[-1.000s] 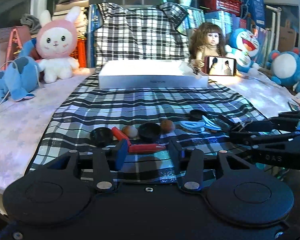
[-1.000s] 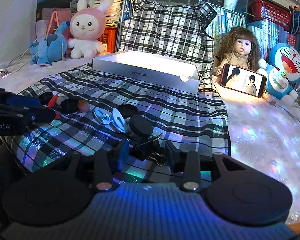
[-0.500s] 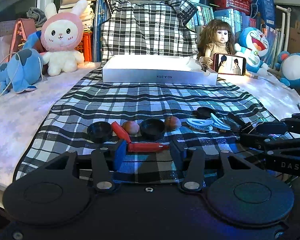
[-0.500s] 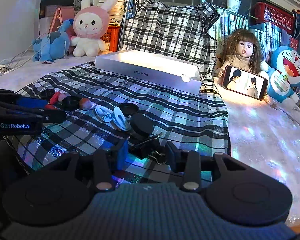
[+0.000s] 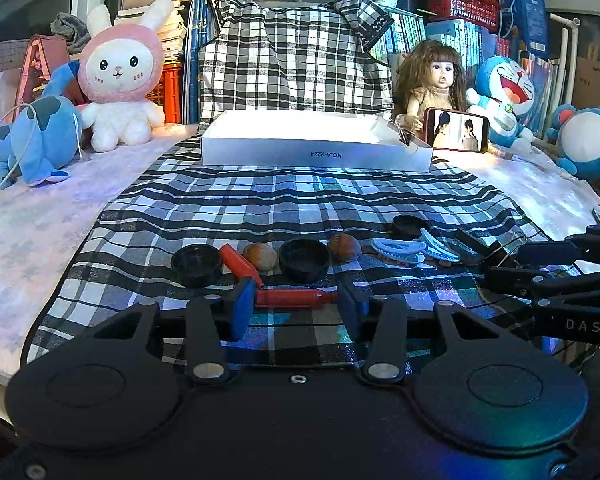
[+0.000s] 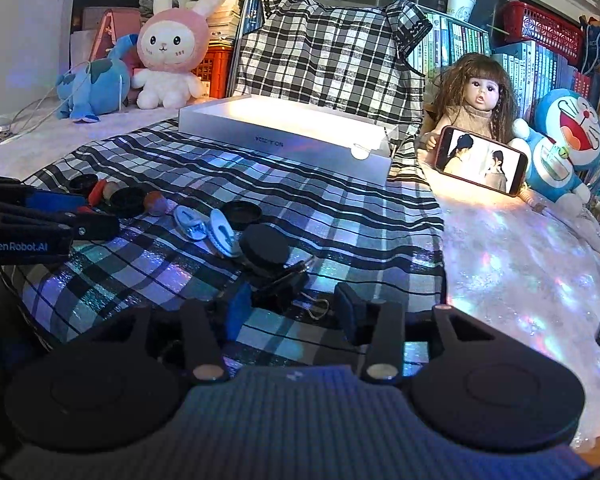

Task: Organize rigid objects
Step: 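Grasp the black binder clip with the right tool while the left tool grasps the red marker, then carry the binder clip with the right tool while the left tool carries the marker to the white box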

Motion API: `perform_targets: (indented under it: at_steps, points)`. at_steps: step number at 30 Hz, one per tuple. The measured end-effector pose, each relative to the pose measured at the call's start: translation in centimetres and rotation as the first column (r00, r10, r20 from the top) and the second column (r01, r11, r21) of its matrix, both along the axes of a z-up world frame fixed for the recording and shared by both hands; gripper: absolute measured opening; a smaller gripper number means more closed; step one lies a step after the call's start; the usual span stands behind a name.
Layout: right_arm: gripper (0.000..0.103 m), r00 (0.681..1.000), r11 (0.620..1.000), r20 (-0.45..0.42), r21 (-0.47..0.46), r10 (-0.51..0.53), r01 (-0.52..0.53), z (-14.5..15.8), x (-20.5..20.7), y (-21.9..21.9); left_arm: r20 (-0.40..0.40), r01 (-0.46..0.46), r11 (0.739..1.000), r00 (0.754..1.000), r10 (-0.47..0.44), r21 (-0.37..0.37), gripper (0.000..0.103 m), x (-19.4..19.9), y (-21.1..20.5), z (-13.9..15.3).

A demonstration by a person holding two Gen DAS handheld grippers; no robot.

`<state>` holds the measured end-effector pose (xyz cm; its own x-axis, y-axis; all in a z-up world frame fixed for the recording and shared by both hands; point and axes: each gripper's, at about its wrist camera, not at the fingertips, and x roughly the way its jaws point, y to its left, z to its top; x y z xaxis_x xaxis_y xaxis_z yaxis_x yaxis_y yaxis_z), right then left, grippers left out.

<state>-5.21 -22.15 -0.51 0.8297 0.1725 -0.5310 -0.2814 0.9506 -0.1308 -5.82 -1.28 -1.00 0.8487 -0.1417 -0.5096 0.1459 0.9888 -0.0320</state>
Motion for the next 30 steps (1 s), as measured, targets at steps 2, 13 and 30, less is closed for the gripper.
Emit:
perform_targets:
  at_steps: [2,13,30]
  points:
    - [0.066,1.0,1.0,0.002,-0.013,-0.015,0.015,0.1,0.0,-0.3,-0.001,-0.001,1.0,1.0,0.001,-0.002,0.043,0.1,0.0,0.0]
    - [0.066,0.967,0.965,0.002,-0.052,-0.256,0.256,0.4,0.9,-2.7,0.002,-0.001,1.0,1.0,0.001,-0.003,0.043,0.0,-0.1,0.0]
    - [0.066,0.96,0.947,-0.062,0.155,-0.273,0.28,0.4,2.3,-0.6,0.017,-0.014,0.999,1.0,0.013,0.032,0.043,0.1,-0.3,-0.5]
